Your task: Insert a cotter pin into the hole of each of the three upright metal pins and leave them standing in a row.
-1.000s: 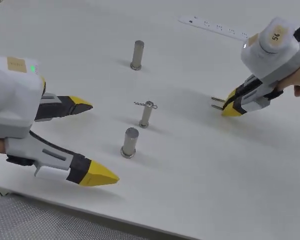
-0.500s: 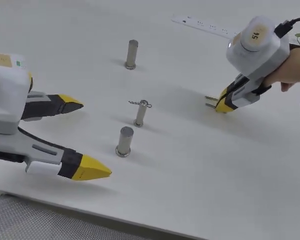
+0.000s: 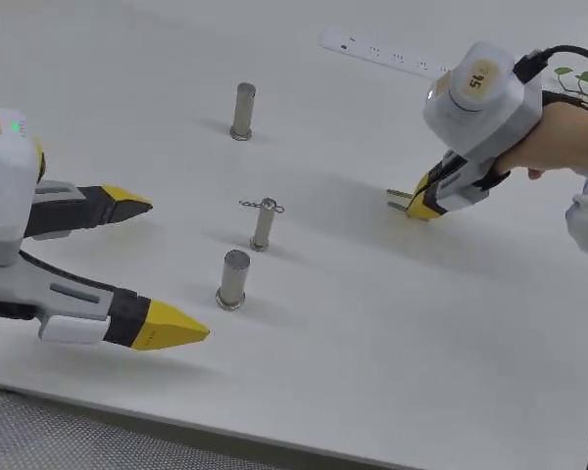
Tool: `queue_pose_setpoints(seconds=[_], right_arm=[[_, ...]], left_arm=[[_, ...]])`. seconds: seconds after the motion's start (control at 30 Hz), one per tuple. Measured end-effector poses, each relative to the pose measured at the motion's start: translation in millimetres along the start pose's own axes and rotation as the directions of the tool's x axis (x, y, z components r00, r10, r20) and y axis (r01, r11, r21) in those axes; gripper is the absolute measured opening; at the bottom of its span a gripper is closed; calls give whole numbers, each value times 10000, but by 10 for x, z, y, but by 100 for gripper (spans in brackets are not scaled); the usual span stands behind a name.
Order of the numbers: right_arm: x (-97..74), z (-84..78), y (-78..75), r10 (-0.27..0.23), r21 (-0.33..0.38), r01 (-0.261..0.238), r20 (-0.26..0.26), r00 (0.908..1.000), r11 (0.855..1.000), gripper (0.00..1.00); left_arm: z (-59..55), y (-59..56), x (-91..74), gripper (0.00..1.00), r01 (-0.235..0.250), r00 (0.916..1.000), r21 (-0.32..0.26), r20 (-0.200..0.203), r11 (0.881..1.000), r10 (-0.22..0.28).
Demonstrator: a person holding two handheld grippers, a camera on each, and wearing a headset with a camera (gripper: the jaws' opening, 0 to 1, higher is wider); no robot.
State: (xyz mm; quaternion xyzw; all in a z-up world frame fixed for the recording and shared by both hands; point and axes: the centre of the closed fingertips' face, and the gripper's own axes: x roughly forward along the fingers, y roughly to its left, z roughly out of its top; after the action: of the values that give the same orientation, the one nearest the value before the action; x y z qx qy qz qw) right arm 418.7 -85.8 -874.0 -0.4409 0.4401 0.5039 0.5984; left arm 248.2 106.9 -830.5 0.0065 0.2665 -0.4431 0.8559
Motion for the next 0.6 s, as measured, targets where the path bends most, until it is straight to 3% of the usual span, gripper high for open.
queue_pose_setpoints(seconds=[0.4,0.6], right_arm=[[-10,13,19,77,315,-80,92,9999,9995,3],[-12,5,10,63,285,-62,-35,10000,9996,3]], left_arm=[[63,-87,17,90,227,9997,-23,-38,9997,-227],[160,-108,-20,84,276,9995,195,154,9994,-279]])
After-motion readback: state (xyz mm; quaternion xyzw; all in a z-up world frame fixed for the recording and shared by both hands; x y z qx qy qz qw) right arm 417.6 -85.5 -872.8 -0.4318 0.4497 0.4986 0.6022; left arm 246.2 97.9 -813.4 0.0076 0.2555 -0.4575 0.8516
